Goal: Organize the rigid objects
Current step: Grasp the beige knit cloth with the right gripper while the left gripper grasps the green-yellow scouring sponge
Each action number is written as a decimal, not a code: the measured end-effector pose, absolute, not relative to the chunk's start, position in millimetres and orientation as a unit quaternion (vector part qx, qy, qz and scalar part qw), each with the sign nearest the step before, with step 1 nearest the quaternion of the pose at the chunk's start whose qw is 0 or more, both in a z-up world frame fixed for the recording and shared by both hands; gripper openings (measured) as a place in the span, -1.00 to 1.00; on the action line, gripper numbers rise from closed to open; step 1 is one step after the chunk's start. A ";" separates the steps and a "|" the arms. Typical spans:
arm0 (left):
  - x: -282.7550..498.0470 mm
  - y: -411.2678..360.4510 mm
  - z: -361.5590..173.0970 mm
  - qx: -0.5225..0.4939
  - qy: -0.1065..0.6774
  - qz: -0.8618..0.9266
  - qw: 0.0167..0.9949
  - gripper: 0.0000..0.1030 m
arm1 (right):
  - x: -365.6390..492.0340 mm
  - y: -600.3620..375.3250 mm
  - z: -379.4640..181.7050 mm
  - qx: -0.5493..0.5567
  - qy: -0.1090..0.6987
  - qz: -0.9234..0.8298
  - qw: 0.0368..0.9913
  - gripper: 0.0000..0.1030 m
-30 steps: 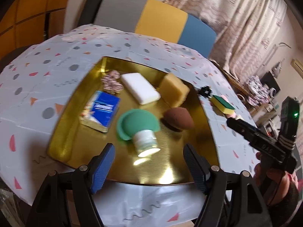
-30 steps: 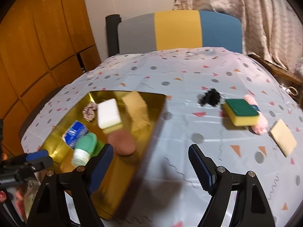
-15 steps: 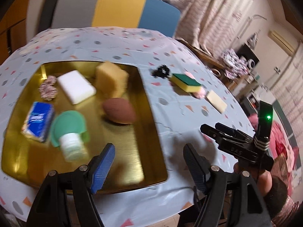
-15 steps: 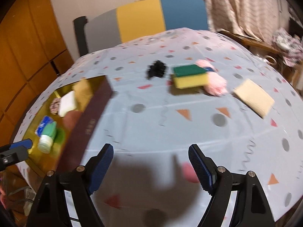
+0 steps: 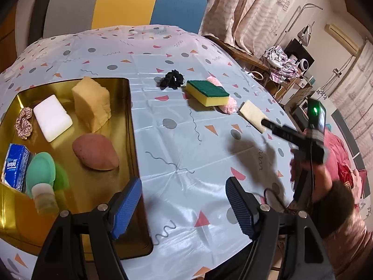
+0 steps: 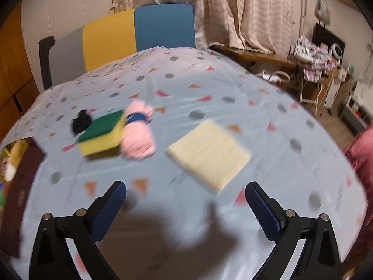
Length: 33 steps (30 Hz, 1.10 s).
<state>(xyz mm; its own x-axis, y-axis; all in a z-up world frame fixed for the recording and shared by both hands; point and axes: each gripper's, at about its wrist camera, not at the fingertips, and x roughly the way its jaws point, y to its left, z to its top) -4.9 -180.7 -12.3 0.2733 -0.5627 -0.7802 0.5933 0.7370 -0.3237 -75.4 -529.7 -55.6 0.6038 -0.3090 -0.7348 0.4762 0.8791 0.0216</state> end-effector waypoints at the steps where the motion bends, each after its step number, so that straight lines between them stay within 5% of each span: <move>1: -4.7 -183.3 -12.7 0.018 0.483 -0.362 0.797 0.46 | -66.1 -541.2 -57.6 0.101 0.397 -0.218 0.886 1.00; 18: 0.5 -225.2 -17.3 0.046 0.500 -0.359 0.787 0.46 | -21.0 -592.6 -112.0 0.084 0.445 -0.179 0.874 0.98; 20: 0.6 -231.2 -16.6 0.049 0.499 -0.362 0.785 0.46 | -22.6 -591.9 -111.5 0.085 0.439 -0.180 0.876 0.86; 22: 1.0 -238.7 -15.3 0.053 0.499 -0.364 0.785 0.46 | -23.8 -588.7 -108.3 0.084 0.430 -0.167 0.883 0.46; 30: 14.8 -274.6 -12.2 0.045 0.493 -0.361 0.791 0.46 | -30.4 -582.0 -105.7 0.104 0.411 -0.155 0.892 -0.09; 33: 28.2 -290.3 -14.9 0.043 0.495 -0.346 0.796 0.47 | -32.9 -577.0 -104.7 0.102 0.403 -0.149 0.897 -0.55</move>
<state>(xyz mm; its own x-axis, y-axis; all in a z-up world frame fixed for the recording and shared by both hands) 28.2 -290.3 -14.9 0.2698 -0.5086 -0.8176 0.5937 0.7564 -0.2746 -32.9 -577.0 -104.7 0.6315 -0.1849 -0.7530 0.3492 0.9349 0.0634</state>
